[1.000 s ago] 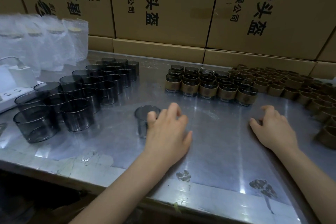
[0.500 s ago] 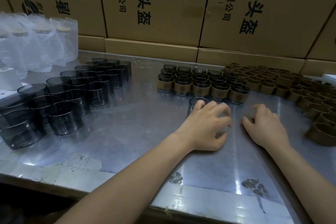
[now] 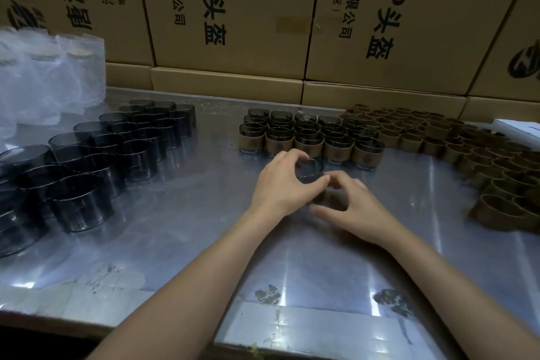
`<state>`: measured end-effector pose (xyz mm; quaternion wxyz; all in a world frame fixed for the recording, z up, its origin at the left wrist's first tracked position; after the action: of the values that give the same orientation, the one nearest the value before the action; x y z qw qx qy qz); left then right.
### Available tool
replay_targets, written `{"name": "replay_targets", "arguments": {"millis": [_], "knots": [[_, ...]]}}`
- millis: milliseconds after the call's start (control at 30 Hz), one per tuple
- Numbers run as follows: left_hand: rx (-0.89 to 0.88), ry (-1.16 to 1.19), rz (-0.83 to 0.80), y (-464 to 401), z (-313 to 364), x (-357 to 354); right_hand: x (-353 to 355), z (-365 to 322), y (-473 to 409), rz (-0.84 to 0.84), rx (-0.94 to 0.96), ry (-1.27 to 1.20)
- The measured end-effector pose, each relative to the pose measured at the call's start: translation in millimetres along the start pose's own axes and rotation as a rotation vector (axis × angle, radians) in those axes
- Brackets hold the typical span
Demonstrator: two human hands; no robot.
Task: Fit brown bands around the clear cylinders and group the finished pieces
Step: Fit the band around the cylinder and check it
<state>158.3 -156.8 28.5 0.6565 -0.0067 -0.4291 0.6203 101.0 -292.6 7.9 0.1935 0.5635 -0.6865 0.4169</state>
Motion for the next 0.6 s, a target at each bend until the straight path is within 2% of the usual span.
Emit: {"name": "replay_targets", "arguments": {"millis": [133, 233, 367, 500, 600], "knots": [[0.313, 0.489, -0.133, 0.9, -7.4, -15.3, 7.5, 3.0, 0.4, 0.109, -0.046, -0.212], [0.357, 0.672, -0.231, 1.3, -6.4, -22.9, 16.0, 1.5, 0.9, 0.227, -0.024, -0.313], [0.215, 0.588, -0.249, -1.2, -6.0, -21.0, 24.5, 0.0, 1.7, 0.329, 0.003, -0.334], [0.107, 0.406, -0.205, -1.7, -7.1, -21.6, 23.9, 6.8, -0.3, 0.309, -0.049, -0.275], [0.086, 0.289, -0.243, -0.8, -9.8, -26.4, 19.4, 11.5, -2.5, 0.275, -0.099, -0.187]]}}
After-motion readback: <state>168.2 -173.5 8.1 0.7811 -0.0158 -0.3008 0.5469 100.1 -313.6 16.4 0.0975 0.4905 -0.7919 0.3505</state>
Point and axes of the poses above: each hand's wrist, its own y-axis away from the middle knuckle, its own x-axis out of the back of the hand, z = x × y, the point moved 6 cm from there along -y, towards the middle knuckle, and after that the axes turned 5 degrees about z, right-handed, at the moved point
